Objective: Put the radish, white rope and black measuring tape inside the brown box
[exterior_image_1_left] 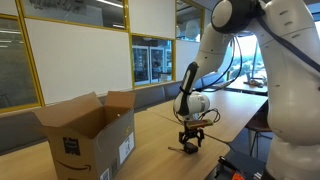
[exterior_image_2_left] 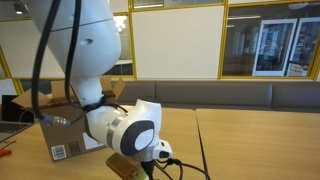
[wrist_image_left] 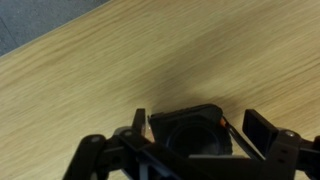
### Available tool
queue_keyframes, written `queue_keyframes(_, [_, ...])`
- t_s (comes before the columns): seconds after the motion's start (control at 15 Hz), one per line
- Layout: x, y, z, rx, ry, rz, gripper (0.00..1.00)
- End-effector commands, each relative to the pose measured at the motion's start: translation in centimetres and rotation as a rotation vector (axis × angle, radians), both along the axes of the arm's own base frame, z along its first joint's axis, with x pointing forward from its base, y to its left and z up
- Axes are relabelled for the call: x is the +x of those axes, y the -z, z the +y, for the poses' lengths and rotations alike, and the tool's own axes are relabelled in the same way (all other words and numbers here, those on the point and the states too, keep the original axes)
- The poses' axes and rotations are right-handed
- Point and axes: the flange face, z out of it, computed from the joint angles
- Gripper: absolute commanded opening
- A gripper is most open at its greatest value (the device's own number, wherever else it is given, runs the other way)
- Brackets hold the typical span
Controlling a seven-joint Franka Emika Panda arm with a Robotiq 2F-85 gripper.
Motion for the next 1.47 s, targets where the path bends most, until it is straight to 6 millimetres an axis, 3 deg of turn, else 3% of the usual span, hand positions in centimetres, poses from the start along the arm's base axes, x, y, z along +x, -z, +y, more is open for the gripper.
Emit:
queue_keyframes(0.0, [1.4,0.1,0.4,-0.004,-0.029,-0.018,1.0])
queue_keyframes(0.8, [2.7,1.2,-0.5,-0.014,-0.037,-0.008,1.0])
queue_keyframes(0.87, [2.7,1.4,-0.6,-0.011,-0.041,-0.009,0.75])
queue_keyframes(0.93, [2.7,1.5,-0.6,-0.01,-0.042,-0.007,0.74])
queue_keyframes(1.07, [2.8,1.6,-0.8,-0.01,-0.043,-0.006,0.58])
queue_keyframes(1.4, [2.9,1.2,-1.0,-0.01,-0.036,-0.01,0.56])
